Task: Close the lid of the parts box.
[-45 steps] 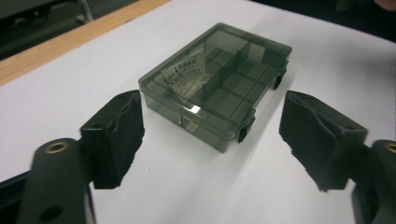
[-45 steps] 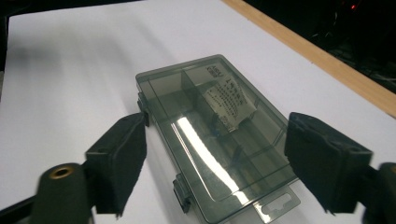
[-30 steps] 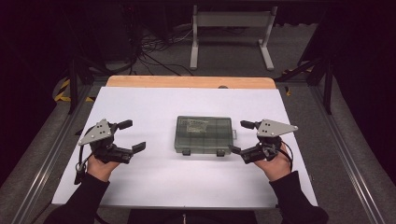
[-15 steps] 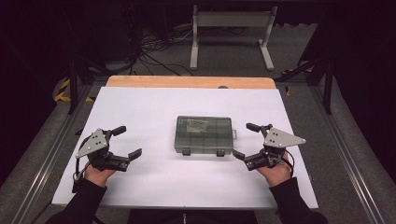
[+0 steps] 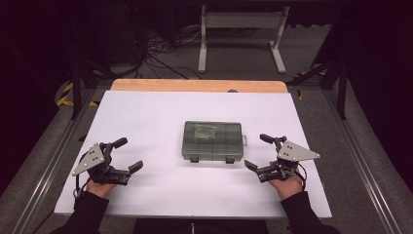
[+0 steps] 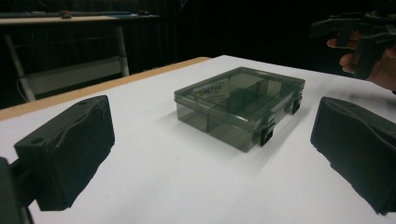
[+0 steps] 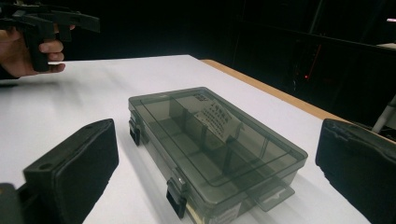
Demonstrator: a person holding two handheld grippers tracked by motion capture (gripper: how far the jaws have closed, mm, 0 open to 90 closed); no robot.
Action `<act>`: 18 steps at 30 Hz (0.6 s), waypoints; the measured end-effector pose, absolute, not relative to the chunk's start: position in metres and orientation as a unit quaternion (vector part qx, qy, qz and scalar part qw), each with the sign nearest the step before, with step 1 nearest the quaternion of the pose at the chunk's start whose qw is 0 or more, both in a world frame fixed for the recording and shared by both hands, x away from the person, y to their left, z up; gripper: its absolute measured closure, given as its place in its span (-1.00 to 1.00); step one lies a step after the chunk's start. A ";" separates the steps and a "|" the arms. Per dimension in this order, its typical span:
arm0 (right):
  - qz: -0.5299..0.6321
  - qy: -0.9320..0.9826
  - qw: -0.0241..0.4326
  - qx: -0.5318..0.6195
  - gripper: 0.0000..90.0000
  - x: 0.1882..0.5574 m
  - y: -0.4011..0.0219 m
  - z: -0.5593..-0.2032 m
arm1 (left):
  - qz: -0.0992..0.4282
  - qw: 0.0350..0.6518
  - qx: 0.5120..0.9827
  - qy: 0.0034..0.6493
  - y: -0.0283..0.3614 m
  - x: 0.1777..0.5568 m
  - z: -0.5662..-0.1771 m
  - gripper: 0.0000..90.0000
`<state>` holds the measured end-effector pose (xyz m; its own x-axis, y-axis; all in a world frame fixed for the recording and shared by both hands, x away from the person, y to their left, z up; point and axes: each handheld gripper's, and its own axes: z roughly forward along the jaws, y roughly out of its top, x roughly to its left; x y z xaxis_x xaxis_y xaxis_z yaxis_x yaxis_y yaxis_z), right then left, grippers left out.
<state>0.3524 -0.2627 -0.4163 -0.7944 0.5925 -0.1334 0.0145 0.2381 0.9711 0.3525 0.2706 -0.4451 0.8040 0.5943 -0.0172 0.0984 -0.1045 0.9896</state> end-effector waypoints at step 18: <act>0.570 0.750 0.228 0.247 -1.00 0.352 -0.271 -0.443 | 0.205 0.620 0.711 0.259 0.286 0.351 -0.458 -0.99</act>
<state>0.3523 -0.2714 -0.4430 -0.7733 0.6312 -0.0606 0.1109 0.2288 0.9671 0.3508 0.2859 -0.4577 0.7812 0.6235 -0.0291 0.1139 -0.0965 0.9888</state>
